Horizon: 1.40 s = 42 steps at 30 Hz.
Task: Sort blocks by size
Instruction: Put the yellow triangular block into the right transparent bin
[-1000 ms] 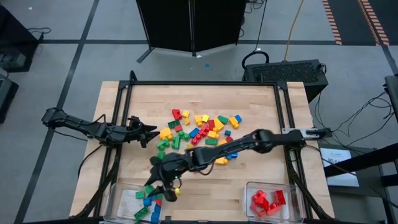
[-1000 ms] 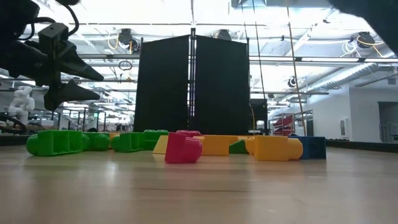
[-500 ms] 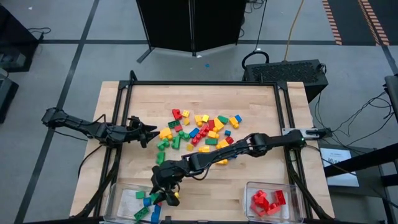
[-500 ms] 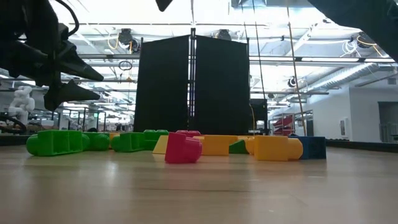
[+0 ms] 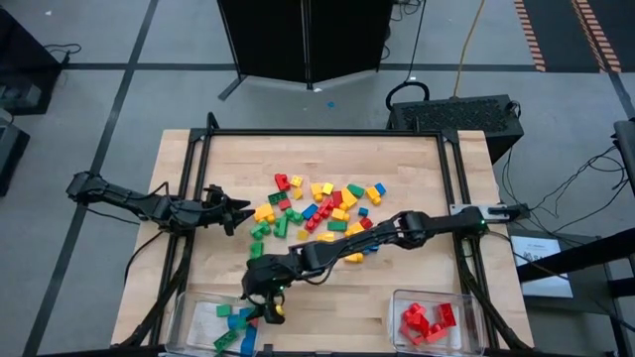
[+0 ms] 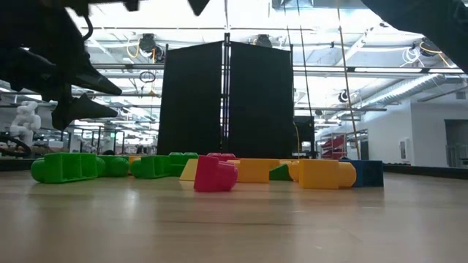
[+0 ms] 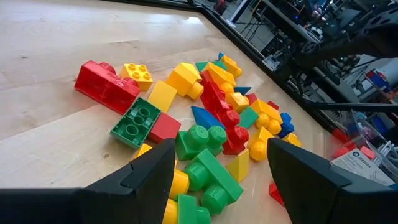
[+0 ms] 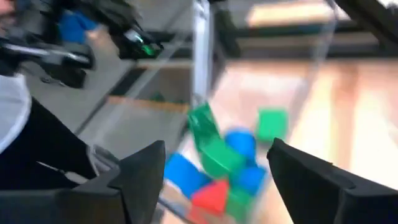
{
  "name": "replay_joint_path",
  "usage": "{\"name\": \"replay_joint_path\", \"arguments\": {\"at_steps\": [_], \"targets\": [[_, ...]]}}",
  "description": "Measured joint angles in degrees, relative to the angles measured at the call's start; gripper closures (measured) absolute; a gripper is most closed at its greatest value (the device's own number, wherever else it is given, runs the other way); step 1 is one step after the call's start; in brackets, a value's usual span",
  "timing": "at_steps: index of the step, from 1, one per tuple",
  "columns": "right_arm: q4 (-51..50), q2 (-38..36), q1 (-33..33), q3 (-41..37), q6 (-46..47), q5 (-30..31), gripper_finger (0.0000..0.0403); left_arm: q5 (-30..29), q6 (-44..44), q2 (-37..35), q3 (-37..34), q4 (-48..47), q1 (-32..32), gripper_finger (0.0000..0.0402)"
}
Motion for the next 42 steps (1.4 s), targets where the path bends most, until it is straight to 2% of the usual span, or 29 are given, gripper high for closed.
{"name": "replay_joint_path", "arguments": {"at_steps": [8,11,14,17,23,26,31,42], "targets": [[-31.99,-10.13,-3.42,1.57,-5.63,18.25,0.0138,0.0,-0.27,0.0,0.0,0.0,-0.02,0.0146],[-45.31,-10.86,-4.12,1.5,-11.6,24.8,0.0137,0.0,-0.27,0.0,0.0,0.0,-0.01,0.0146],[-55.69,-9.95,-5.7,1.04,-18.95,25.99,0.0137,0.02,-0.1,0.02,0.0,0.0,-0.02,0.0146],[-57.14,-9.64,-7.22,-0.71,-26.55,26.36,0.0137,0.0,0.03,0.0,0.0,0.0,-0.02,0.0146],[-52.55,-9.47,-8.7,-2.86,-43.17,26.02,0.0136,0.02,1.56,0.01,0.0,0.0,-0.04,0.0146],[-51.09,-8.58,-9.38,-2.78,-48.52,25.86,0.0136,0.02,1.61,0.02,0.0,0.0,-0.04,0.0146],[-49.51,-5.83,-10.22,-2.88,-50.09,23.02,0.0136,0.01,1.64,0.0,0.0,0.0,-0.04,0.0146],[-49.74,-1.25,-10.47,-2.73,-55.87,22.89,0.0136,0.0,1.67,0.01,0.0,-0.02,-0.04,0.0146]]}}
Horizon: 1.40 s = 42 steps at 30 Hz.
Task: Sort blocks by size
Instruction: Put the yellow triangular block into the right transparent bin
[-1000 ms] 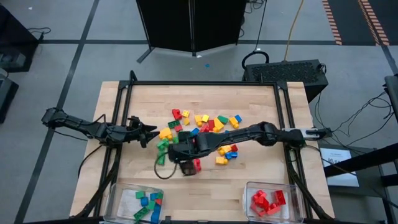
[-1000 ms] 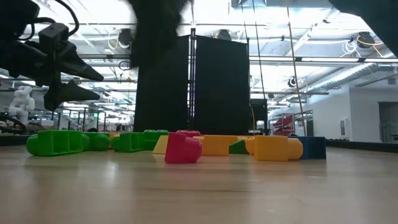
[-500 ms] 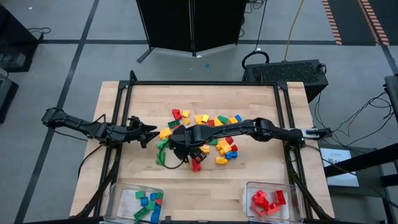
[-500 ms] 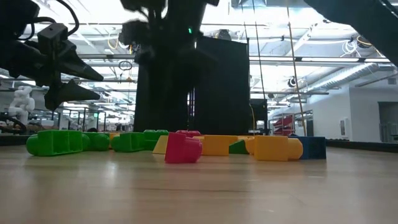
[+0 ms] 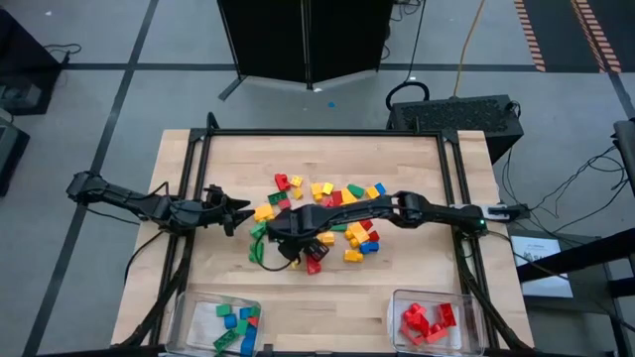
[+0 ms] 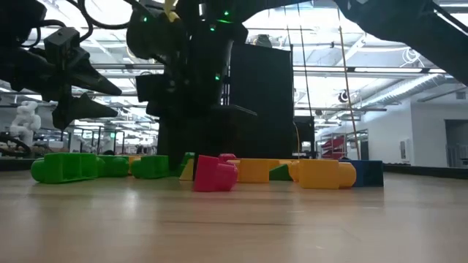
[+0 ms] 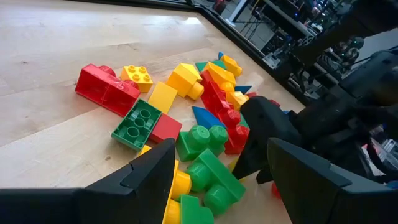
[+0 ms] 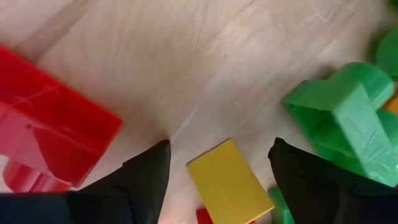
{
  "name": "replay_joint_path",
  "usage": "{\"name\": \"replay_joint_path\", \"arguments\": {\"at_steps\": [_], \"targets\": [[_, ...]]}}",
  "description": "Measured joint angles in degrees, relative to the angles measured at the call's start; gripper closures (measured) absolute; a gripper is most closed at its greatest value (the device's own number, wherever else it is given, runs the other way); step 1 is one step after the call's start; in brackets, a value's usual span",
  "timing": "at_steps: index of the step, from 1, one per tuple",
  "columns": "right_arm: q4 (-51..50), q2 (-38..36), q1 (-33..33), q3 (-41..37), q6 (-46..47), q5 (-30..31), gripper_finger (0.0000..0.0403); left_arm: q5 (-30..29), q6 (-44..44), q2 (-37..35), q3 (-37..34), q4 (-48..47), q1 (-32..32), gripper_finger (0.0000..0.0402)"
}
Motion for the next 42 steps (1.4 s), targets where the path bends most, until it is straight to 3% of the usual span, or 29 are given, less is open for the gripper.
{"name": "replay_joint_path", "arguments": {"at_steps": [18,22,31,36,42], "targets": [[-4.43,0.48,-3.8,0.0,-5.3,0.29,0.0204,0.0,0.02,-0.01,0.0,0.0,0.0,0.0146],[-3.61,0.53,-3.66,-0.04,-5.42,0.35,0.0247,0.0,0.98,-0.01,0.0,0.01,0.0,0.0146],[-4.18,0.61,-2.77,-0.13,-2.2,1.27,0.0394,0.0,1.0,0.01,0.0,0.0,0.0,0.0146],[-4.37,0.61,-2.17,-0.09,0.14,2.58,0.0359,0.0,1.01,0.0,0.0,0.02,0.0,0.0146],[-5.38,0.24,-2.15,-0.02,0.25,2.71,0.0271,0.0,1.03,-0.01,0.0,0.01,0.0,0.0146]]}}
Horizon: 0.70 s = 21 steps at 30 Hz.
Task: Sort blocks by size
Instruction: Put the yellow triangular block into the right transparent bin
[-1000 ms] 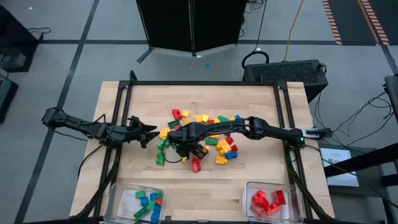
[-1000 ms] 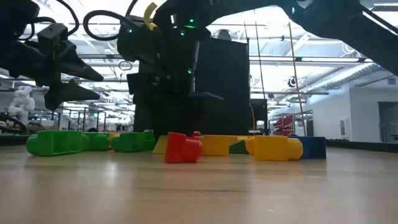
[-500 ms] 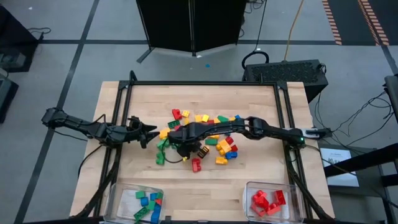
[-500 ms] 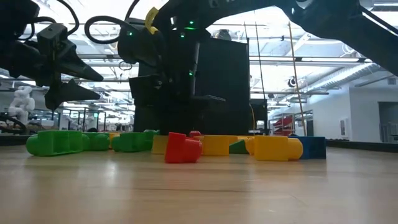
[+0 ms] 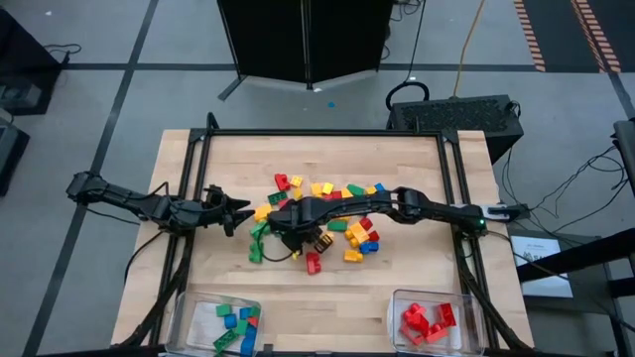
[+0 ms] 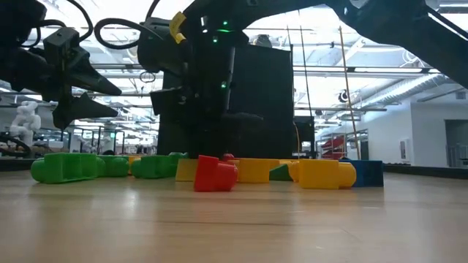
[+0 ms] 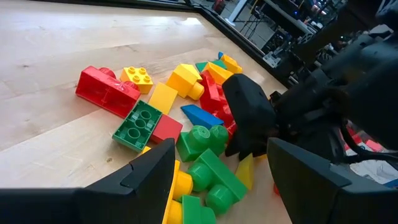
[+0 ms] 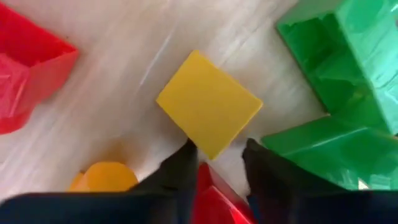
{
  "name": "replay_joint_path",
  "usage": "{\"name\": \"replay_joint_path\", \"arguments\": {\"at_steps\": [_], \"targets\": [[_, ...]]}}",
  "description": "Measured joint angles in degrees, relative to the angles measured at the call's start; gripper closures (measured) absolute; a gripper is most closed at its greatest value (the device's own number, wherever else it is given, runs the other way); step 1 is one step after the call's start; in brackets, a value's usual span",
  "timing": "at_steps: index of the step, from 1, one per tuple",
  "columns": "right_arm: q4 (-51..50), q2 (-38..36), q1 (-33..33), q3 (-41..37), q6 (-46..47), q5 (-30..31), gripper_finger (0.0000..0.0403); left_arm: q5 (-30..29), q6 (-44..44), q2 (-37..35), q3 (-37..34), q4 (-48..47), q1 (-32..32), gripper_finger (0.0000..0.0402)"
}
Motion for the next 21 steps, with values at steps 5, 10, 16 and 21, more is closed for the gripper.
{"name": "replay_joint_path", "arguments": {"at_steps": [5,10,16,21], "targets": [[-1.16,-0.9,0.25,-0.24,-7.55,-0.28,0.0177,0.0,0.02,0.01,0.0,0.01,0.0,0.0146],[1.1,-1.14,0.38,-0.24,-8.33,-0.96,0.013,0.01,0.02,-0.01,0.0,0.01,0.0,0.0146],[3.75,-1.18,1.36,-0.22,-11.87,4.61,0.0132,0.01,0.02,0.0,0.0,0.0,0.0,0.0146],[5.27,-1.24,3.29,-0.22,-13.77,4.7,0.0136,0.02,0.0,-0.01,0.0,0.01,0.02,0.0146]]}}
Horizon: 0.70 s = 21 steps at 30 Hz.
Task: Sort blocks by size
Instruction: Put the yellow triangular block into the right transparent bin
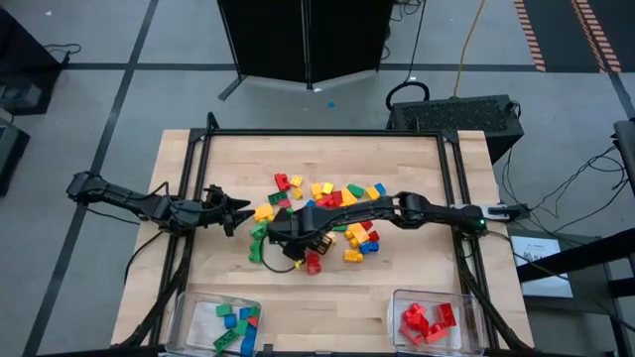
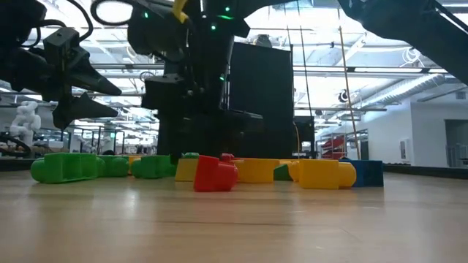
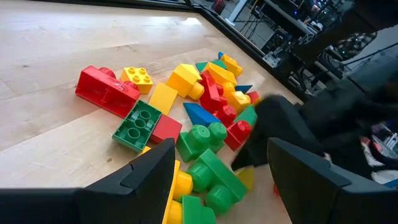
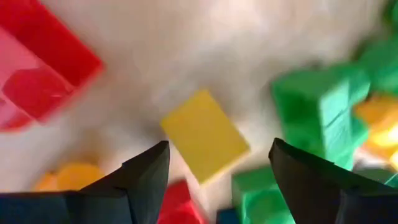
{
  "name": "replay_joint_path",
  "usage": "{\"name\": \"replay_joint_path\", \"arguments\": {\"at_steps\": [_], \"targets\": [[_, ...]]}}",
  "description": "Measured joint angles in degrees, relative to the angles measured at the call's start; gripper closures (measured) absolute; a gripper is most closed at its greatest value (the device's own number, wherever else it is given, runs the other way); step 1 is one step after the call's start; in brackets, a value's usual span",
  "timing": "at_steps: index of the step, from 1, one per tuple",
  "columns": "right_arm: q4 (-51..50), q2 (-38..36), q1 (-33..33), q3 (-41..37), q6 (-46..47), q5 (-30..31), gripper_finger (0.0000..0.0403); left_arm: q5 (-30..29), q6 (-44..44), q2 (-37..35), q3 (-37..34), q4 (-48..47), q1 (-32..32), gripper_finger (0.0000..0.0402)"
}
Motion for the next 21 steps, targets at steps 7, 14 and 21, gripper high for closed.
{"name": "replay_joint_path", "arguments": {"at_steps": [7,14,21], "targets": [[6.75,-0.11,2.48,0.12,-4.81,-0.84,0.0137,-0.01,0.01,0.02,0.0,-0.01,-0.01,0.0146],[6.1,0.86,1.78,0.2,-4.53,-2.23,0.0137,-0.01,0.0,0.01,0.0,-0.01,-0.01,0.0146],[4.69,0.9,-0.7,0.22,1.0,-2.84,0.0138,-0.01,0.03,0.01,0.0,0.0,0.0,0.0146]]}}
